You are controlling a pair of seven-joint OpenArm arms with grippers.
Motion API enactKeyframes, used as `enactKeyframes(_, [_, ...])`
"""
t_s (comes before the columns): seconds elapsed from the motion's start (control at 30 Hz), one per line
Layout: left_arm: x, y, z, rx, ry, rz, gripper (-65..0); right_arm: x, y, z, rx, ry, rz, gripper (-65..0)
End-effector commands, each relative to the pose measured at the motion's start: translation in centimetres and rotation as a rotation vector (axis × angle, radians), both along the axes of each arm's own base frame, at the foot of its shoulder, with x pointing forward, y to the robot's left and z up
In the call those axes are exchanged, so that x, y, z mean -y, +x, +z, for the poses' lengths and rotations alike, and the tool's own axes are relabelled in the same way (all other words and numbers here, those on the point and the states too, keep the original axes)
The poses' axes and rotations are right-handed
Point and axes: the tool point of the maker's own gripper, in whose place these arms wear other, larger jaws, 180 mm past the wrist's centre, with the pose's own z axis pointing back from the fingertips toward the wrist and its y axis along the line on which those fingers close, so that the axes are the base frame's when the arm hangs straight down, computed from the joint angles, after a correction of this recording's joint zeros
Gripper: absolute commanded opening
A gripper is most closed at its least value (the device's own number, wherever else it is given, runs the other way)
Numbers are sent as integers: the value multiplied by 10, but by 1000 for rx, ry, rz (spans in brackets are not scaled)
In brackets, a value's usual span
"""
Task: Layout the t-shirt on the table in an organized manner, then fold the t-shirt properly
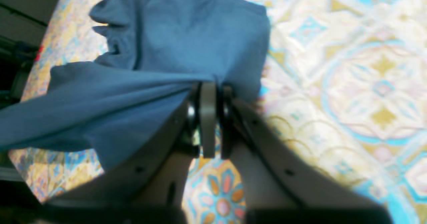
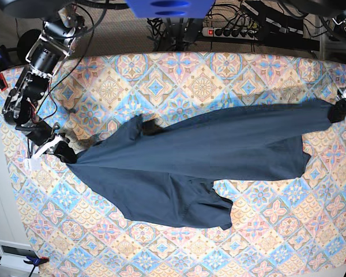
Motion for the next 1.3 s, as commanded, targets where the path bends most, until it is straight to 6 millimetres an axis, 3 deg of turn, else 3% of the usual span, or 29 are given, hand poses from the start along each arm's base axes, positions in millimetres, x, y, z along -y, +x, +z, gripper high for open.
enactKeyframes(0.0, [-2, 0, 6, 17, 20, -3, -650, 7, 11, 23, 71, -7, -10, -643])
enactKeyframes(0.2, [5, -13, -6, -19, 7, -1, -650, 3, 2, 11, 5, -24, 26, -633])
enactKeyframes(0.37, [5, -9, -2, -2, 7, 1, -650, -1, -27, -3, -88, -89, 69, -498])
enactKeyframes(0.43, [4, -3, 2, 18, 10, 3, -650, -14, -35, -5, -99, -125, 122, -450])
enactKeyframes(0.53, [4, 5, 10, 51, 9, 4, -650, -50, -48, -8, -103, -184, 254, -405])
enactKeyframes(0.73, [3, 16, 20, 95, 8, 9, -650, -110, -81, -20, -124, -253, 490, -403])
enactKeyframes(0.97, [-9, 23, 27, 136, 54, 57, -650, -135, -99, -34, -115, -505, 628, -404])
enactKeyframes(1.13, [-18, 26, 28, 147, 95, 88, -650, -162, -103, -34, -14, -677, 722, -404])
enactKeyframes(1.27, [-19, 33, 35, 175, 92, 94, -650, -182, -112, -46, 30, -793, 818, -404])
